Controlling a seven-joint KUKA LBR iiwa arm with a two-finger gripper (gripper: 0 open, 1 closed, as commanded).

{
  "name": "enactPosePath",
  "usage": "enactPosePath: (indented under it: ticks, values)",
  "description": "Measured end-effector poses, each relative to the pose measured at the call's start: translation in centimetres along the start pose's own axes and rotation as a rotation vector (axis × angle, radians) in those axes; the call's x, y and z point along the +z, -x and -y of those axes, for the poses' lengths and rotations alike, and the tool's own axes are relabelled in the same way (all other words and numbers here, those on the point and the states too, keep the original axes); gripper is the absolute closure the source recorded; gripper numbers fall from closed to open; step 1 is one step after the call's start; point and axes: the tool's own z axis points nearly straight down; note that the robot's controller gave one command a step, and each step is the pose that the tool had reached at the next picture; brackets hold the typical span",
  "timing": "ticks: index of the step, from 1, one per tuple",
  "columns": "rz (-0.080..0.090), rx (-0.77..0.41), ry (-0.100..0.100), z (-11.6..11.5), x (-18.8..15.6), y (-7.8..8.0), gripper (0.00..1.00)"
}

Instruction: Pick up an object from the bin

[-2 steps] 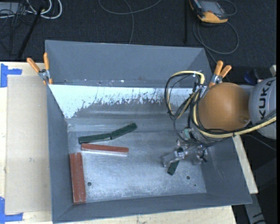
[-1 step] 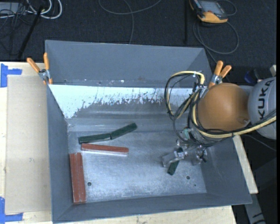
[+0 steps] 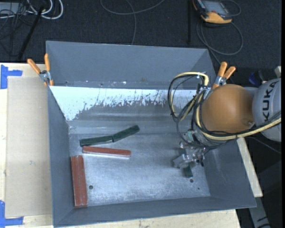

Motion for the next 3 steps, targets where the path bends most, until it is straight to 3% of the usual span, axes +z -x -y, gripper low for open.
enactPosePath:
  ticks: [3]
  values:
    - [0.000, 0.021, -0.002, 0.0, -5.2, 0.4, 1.00]
